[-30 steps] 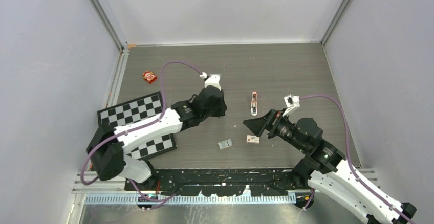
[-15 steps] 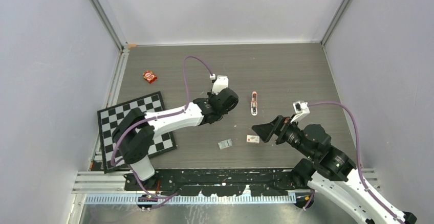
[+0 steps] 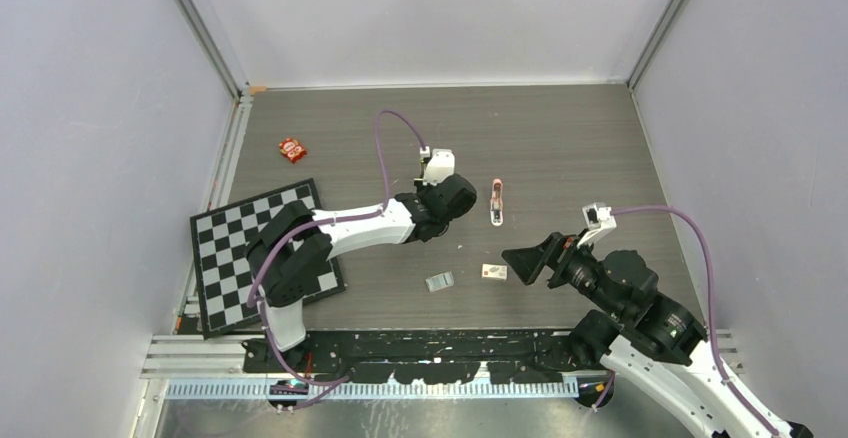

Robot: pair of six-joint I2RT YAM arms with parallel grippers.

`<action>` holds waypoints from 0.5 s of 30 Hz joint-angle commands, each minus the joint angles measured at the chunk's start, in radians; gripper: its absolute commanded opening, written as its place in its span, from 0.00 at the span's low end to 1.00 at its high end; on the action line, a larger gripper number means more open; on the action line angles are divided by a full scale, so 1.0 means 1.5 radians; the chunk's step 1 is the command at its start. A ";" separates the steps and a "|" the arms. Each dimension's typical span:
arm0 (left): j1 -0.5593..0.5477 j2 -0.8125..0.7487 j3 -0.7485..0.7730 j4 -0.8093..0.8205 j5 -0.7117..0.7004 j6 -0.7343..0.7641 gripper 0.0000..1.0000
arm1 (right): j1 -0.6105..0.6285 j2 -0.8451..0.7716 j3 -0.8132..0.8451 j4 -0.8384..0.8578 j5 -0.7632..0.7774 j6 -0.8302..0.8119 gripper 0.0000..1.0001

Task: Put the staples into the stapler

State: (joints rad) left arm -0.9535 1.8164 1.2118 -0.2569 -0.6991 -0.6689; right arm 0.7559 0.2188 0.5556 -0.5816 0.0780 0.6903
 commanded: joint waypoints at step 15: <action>0.007 0.016 0.014 0.044 -0.039 -0.001 0.07 | 0.000 -0.011 0.018 -0.003 0.017 -0.017 1.00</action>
State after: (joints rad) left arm -0.9485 1.8324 1.2118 -0.2409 -0.7078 -0.6708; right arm 0.7559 0.2134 0.5583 -0.6079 0.0891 0.6827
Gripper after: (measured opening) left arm 0.182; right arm 0.995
